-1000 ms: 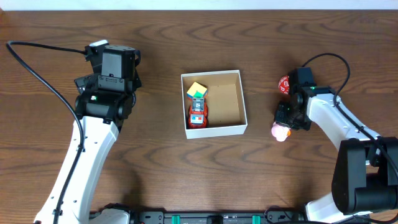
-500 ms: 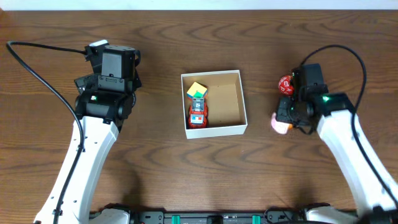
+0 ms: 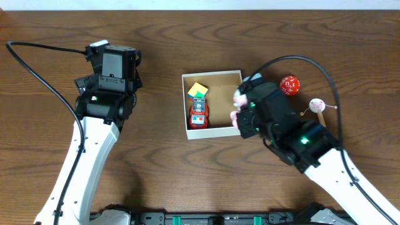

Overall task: Pack container
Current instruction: 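Carry the pig toy over the box and lower it inside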

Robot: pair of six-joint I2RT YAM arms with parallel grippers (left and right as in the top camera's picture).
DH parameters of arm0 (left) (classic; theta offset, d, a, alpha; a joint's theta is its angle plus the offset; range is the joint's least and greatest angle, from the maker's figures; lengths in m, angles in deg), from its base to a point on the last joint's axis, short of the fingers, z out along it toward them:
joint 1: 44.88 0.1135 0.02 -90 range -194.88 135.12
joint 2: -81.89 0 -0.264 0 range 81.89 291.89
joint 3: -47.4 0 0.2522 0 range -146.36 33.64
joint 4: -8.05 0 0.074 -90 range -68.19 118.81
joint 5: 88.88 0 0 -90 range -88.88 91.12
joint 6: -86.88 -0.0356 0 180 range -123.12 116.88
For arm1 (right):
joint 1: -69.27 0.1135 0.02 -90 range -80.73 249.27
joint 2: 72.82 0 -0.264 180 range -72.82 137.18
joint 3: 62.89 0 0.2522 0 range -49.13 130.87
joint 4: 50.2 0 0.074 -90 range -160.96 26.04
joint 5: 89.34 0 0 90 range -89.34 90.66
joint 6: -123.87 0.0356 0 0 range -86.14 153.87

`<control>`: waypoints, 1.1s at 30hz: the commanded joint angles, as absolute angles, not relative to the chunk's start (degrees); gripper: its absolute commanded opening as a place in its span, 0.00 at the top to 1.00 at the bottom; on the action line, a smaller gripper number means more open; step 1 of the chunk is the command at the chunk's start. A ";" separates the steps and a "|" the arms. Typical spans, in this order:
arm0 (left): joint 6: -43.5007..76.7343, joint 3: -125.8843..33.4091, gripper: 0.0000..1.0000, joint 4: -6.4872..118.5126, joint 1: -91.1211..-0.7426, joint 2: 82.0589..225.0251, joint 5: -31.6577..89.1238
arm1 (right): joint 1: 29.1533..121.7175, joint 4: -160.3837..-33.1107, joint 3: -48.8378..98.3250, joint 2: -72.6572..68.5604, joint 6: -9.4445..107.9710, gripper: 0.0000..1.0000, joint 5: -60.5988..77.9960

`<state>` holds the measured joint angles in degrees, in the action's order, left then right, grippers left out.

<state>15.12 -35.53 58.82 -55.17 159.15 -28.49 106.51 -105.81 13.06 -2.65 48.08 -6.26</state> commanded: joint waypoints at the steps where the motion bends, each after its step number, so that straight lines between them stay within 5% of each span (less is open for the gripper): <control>1: 15.84 -36.12 0.02 58.73 -54.93 158.62 -29.56 | 108.89 -105.00 13.87 1.94 46.42 0.99 -10.48; 17: 15.84 -36.12 0.02 58.73 -54.93 158.62 -29.56 | 110.09 -92.10 13.87 15.64 43.19 0.97 -11.88; 29: 15.84 -36.12 0.02 58.73 -54.93 158.62 -29.56 | 110.07 -97.04 12.78 16.02 43.19 0.84 -12.45; 33: 15.84 -36.12 0.02 58.73 -54.93 158.62 -29.56 | 110.07 -97.02 12.08 16.26 43.21 0.66 -12.45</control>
<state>15.12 -35.53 58.80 -55.17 159.15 -28.47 109.72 -96.74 12.95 15.64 43.76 -11.70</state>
